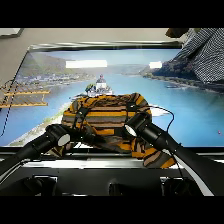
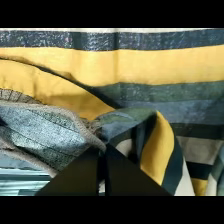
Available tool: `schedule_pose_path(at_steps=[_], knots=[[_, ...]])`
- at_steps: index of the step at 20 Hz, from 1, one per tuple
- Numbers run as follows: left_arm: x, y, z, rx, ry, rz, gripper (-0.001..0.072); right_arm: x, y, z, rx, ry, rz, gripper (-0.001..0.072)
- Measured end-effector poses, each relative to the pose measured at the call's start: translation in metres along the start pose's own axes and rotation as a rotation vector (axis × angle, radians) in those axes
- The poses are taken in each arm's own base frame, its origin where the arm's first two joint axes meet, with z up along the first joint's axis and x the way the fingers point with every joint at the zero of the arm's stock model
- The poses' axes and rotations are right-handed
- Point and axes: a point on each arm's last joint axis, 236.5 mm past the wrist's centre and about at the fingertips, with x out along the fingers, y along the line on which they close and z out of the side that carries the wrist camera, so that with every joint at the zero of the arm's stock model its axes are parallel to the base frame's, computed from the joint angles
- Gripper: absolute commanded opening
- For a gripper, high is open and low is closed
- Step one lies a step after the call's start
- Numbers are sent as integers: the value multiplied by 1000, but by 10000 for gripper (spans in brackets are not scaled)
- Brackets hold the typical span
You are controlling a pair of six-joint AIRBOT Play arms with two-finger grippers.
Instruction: Fold the clothes and pants, and hang the long-sleeved shirts on hangers.
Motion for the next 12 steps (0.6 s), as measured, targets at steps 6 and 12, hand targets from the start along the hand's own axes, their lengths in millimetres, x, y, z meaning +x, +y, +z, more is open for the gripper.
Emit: schedule_pose_path(at_steps=[6,12], knots=[[17,-2,5,-2,-20,6,410,0,3,-3,13,13,12,23],[26,-2,10,-11,-24,7,20,-5,5,-4,21,14,26,23]])
